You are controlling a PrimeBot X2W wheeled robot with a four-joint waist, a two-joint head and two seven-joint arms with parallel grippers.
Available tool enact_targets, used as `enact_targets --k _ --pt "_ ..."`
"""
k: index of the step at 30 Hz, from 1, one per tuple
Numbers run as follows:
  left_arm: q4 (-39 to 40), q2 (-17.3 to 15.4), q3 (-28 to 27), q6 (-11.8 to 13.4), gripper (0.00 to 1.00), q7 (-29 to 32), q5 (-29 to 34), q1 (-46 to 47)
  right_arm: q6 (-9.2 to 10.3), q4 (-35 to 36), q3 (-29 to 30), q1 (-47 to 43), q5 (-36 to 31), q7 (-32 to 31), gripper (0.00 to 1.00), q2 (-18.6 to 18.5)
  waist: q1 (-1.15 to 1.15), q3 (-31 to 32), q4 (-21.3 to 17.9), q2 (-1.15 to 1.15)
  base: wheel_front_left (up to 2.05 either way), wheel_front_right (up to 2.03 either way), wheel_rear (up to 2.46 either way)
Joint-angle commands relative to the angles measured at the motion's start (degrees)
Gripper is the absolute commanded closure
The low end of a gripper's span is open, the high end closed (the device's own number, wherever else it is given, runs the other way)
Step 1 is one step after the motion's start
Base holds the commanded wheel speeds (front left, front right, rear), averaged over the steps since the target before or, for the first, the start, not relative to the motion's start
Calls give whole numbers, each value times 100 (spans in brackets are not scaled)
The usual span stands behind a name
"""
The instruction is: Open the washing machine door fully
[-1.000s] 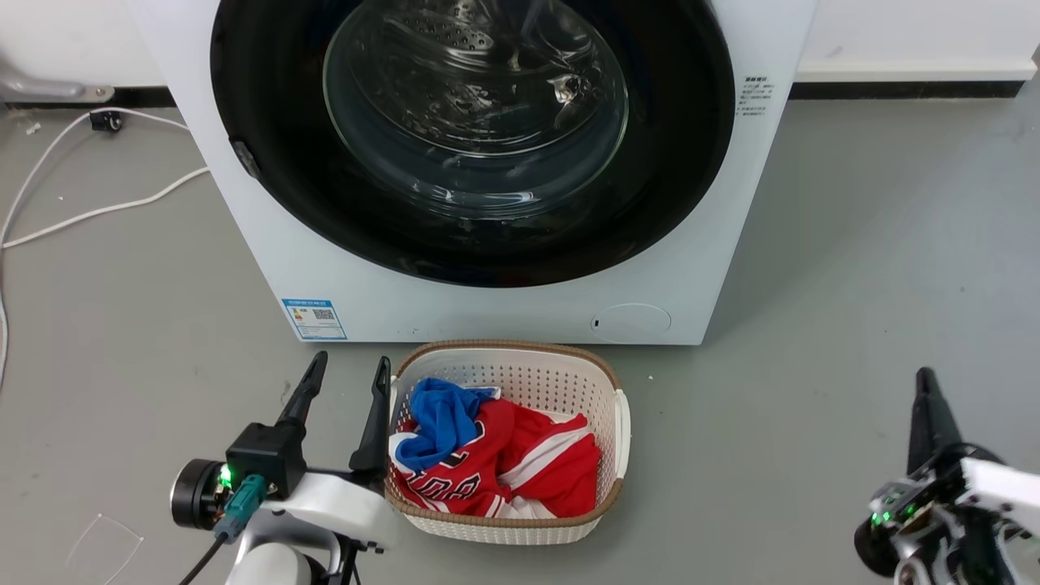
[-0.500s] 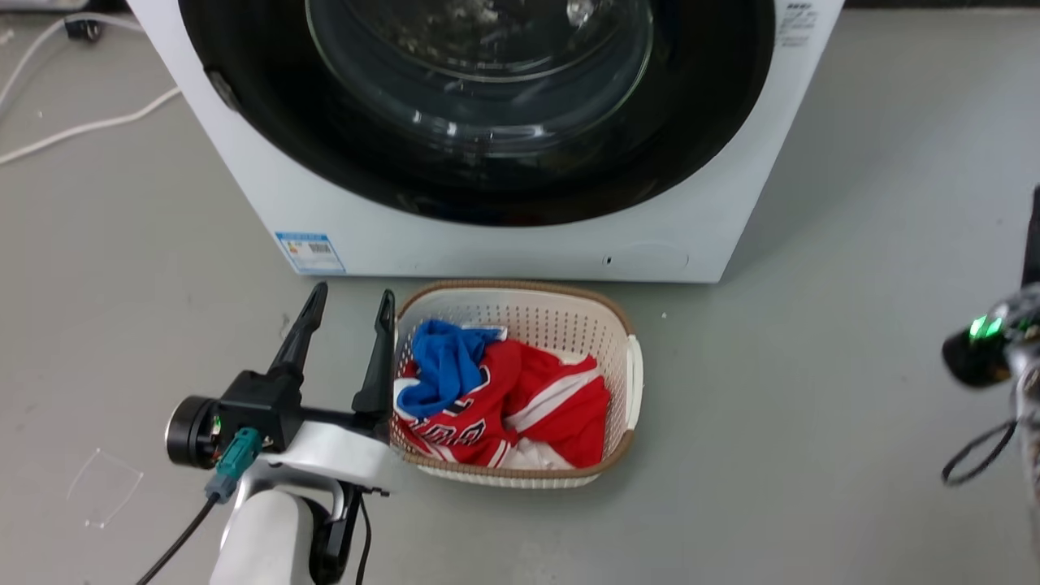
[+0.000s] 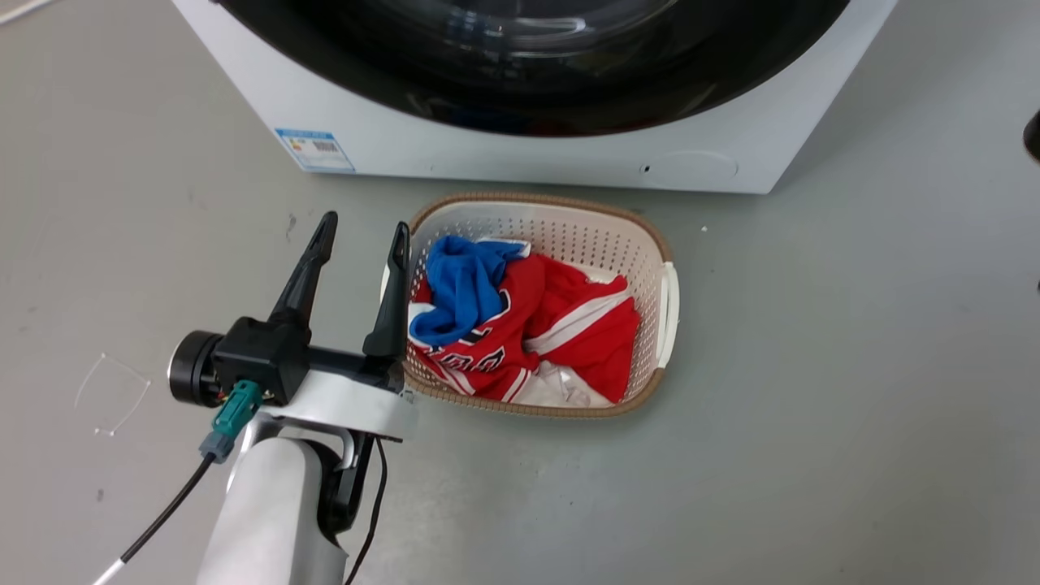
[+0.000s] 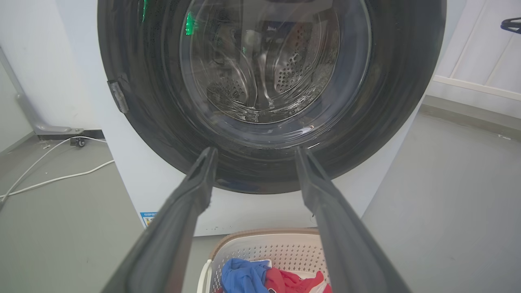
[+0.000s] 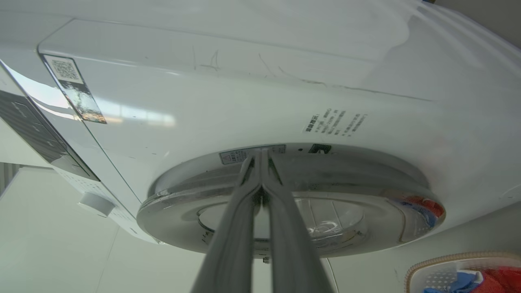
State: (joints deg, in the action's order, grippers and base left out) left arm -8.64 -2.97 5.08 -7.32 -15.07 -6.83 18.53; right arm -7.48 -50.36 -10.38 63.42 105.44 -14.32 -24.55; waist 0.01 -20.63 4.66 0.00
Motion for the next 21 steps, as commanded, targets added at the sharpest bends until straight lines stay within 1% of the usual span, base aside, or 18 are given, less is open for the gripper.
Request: enact_targets --k 1,6,10,15,21 --pt "30 11 34 6 0 -15 -2 107 -2 -177 -187 263 -109 -135 100 -22 -1 -179 89 0 0 0 0" --pt "134 12 126 54 0 -15 -27 263 -2 -799 -745 1139 -450 -470 100 99 -1 -444 146 0 0 0 0" --pt "210 10 199 75 0 -15 -55 372 -2 -1168 -1031 1693 -675 -574 100 231 -1 -636 175 0 0 0 0" --pt "223 11 309 74 0 -15 -45 529 -2 -1392 -1162 2145 -765 -695 100 328 -1 -794 231 0 0 0 0" --pt "233 11 417 104 0 -15 -90 651 -2 -1579 -1286 2357 -839 -990 100 368 -1 -880 286 0 0 0 0"
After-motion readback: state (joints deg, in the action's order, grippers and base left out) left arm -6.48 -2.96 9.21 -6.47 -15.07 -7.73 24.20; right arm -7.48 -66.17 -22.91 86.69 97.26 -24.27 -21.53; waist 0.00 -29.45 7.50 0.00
